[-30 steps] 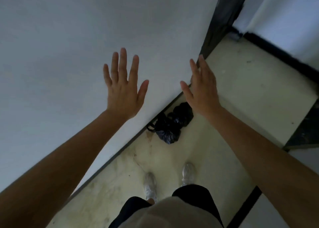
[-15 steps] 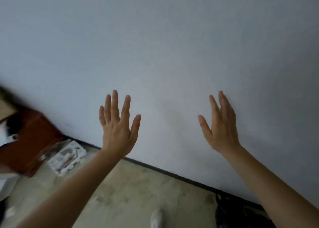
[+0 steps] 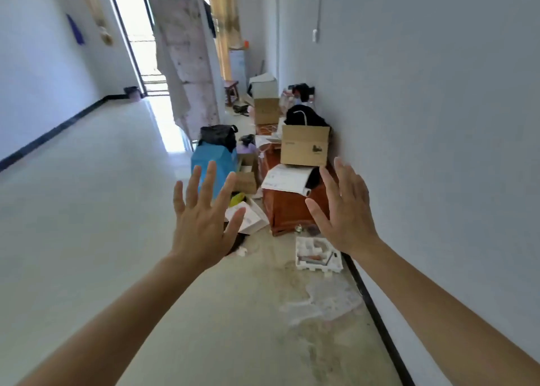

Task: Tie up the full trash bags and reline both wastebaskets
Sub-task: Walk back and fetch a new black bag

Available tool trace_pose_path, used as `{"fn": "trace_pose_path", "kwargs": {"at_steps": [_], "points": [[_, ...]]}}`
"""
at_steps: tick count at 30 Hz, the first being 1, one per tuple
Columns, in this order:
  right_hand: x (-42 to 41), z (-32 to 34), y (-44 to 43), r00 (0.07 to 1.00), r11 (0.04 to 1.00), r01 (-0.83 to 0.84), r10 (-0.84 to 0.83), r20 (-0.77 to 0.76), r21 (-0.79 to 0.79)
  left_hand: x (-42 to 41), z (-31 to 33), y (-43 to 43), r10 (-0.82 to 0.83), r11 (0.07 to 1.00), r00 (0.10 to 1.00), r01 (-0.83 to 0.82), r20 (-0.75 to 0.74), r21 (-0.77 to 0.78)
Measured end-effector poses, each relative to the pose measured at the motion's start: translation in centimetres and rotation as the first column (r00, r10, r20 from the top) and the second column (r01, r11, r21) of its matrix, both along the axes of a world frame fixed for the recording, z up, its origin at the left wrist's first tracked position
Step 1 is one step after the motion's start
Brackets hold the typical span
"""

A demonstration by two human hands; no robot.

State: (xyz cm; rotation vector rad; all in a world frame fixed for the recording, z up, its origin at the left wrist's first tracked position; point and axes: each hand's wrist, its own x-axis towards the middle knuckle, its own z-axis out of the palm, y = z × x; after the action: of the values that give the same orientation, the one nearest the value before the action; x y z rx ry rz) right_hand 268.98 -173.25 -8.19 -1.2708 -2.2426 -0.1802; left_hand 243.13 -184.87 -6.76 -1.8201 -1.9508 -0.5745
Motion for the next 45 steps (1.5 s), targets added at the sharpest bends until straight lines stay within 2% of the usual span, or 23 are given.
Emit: {"fn": "trace_pose_path", "kwargs": {"at_steps": [7, 12, 14, 18, 24, 30, 33, 38, 45], "points": [[-20.6, 0.9, 6.9, 0.952, 0.957, -0.29, 0.291, 0.093, -0.022, -16.0, 0.7, 0.8, 0.269, 0.963, 0.963, -0.27, -0.016, -0.005], [-29.5, -2.4, 12.9, 0.913, 0.923, -0.379, 0.385, 0.138, -0.068, -22.9, -2.2, 5.4, 0.38, 0.923, 0.925, -0.377, 0.032, -0.077], [-33.1, -4.1, 16.4, 0.901, 0.911, -0.405, 0.411, 0.138, -0.076, -25.8, -3.6, 8.9, 0.383, 0.921, 0.923, -0.377, 0.039, -0.1], [-40.5, -5.7, 25.8, 0.903, 0.909, -0.414, 0.418, 0.098, -0.052, -32.6, -4.3, 19.4, 0.343, 0.932, 0.938, -0.345, -0.043, -0.111], [-53.4, -3.3, 41.1, 0.899, 0.9, -0.433, 0.436, 0.051, -0.053, -44.6, -1.0, 36.1, 0.378, 0.919, 0.925, -0.381, -0.048, -0.106], [-69.2, -0.4, 51.5, 0.868, 0.866, -0.496, 0.497, -0.008, -0.054, -58.6, 1.2, 43.1, 0.438, 0.895, 0.899, -0.438, -0.025, -0.077], [-77.5, -0.7, 55.3, 0.843, 0.844, -0.536, 0.537, 0.022, -0.033, -66.5, 0.5, 46.2, 0.467, 0.881, 0.884, -0.466, -0.001, -0.079], [-90.7, -2.4, 62.9, 0.861, 0.864, -0.504, 0.503, 0.077, -0.012, -80.3, -1.0, 54.5, 0.45, 0.892, 0.892, -0.447, 0.038, -0.071], [-103.8, -0.2, 75.0, 0.931, 0.932, -0.359, 0.361, 0.051, -0.045, -97.0, 1.9, 70.0, 0.282, 0.955, 0.959, -0.28, 0.014, -0.097]]}}
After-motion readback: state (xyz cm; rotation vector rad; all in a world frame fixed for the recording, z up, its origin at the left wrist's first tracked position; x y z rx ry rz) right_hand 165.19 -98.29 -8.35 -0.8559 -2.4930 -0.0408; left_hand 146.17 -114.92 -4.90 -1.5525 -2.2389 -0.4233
